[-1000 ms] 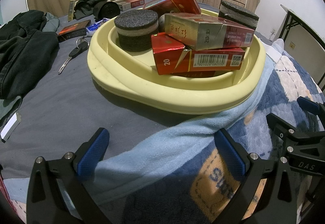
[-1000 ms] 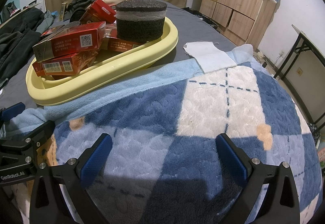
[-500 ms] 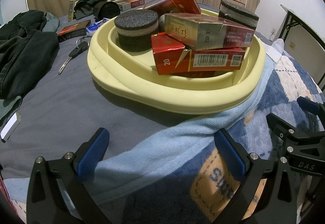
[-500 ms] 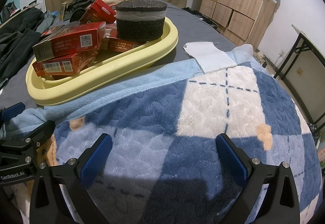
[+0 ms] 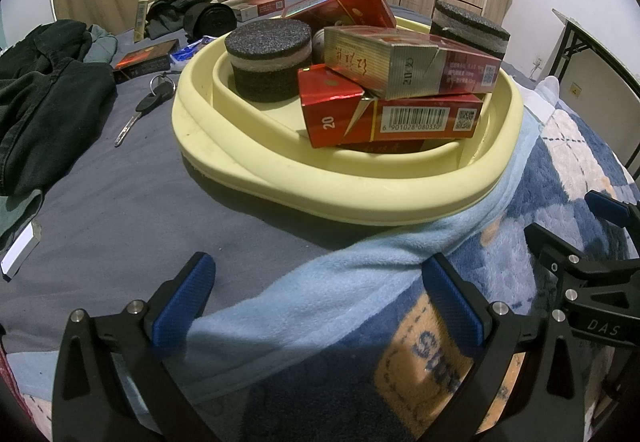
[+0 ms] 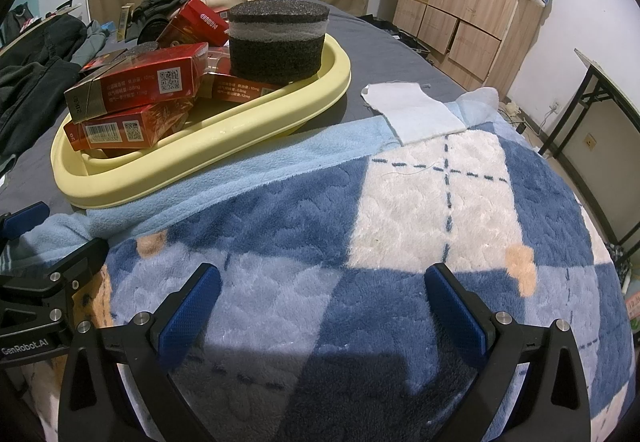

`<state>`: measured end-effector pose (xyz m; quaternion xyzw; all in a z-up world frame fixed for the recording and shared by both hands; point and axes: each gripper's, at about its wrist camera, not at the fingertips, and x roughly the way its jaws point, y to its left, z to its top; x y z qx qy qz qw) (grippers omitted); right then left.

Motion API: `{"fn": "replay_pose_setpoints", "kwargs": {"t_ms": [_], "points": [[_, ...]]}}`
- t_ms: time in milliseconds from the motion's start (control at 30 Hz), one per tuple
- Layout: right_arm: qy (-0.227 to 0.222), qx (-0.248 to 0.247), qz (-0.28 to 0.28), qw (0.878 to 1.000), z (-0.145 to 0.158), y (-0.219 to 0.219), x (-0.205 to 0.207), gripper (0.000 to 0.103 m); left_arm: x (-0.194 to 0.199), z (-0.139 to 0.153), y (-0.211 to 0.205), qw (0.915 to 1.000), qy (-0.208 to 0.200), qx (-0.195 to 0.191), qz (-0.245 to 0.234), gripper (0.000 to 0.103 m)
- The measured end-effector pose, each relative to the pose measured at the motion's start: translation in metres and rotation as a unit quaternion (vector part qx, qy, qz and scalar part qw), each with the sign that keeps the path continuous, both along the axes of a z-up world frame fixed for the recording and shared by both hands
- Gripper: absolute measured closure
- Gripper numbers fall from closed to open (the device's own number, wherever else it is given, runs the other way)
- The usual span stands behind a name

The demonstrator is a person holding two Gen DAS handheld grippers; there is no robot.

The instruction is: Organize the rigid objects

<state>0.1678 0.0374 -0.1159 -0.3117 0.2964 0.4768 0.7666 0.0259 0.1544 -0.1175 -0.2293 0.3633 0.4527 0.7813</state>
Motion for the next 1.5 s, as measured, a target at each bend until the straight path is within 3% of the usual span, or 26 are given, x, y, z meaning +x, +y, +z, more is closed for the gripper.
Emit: {"fn": "replay_pose_setpoints", "kwargs": {"t_ms": [1500], "points": [[0.001, 0.0, 0.0, 1.0, -0.0006, 0.0004, 0.0015, 0.0, -0.0002, 0.0, 0.0001, 1.0, 0.0, 0.0, 0.0, 0.0]]}}
